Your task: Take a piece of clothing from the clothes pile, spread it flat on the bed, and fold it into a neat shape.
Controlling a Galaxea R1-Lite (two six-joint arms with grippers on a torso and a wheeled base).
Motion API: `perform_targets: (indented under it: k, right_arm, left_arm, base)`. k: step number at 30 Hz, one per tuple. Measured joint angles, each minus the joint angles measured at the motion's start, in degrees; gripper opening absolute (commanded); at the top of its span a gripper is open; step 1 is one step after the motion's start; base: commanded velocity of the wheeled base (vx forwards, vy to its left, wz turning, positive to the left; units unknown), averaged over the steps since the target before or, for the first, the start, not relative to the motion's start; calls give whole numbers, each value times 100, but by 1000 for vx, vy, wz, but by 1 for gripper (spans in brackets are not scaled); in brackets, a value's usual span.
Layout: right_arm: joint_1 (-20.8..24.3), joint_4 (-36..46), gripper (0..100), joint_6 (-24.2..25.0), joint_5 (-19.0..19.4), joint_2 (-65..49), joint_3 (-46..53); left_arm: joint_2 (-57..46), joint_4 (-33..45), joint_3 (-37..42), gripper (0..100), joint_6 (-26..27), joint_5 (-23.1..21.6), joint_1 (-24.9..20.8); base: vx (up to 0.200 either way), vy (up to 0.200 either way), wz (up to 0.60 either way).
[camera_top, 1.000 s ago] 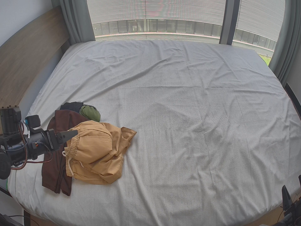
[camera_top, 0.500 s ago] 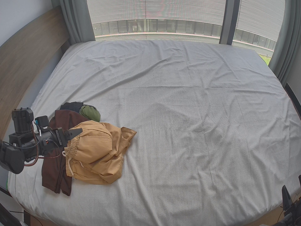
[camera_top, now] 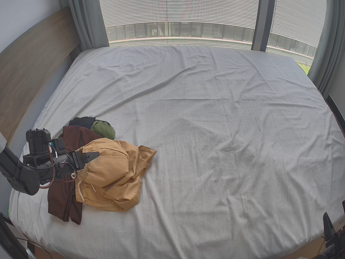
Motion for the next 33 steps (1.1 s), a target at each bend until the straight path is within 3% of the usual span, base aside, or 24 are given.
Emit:
perform_targets:
  k: [16, 17, 33]
  right_arm:
    - [0, 0, 100, 6, 0, 0, 0]
    - [0, 0, 100, 6, 0, 0, 0]
    - [0, 0, 100, 9, -4, 0, 0]
  left_arm:
    - [467, -59, -439, 100, -171, 13, -183]
    - [494, -90, -455, 0, -171, 13, -183]
    - [764, -435, -533, 0, -213, 35, -241]
  base:
    - [0, 0, 0]
    - [0, 0, 0]
    - [0, 0, 0]
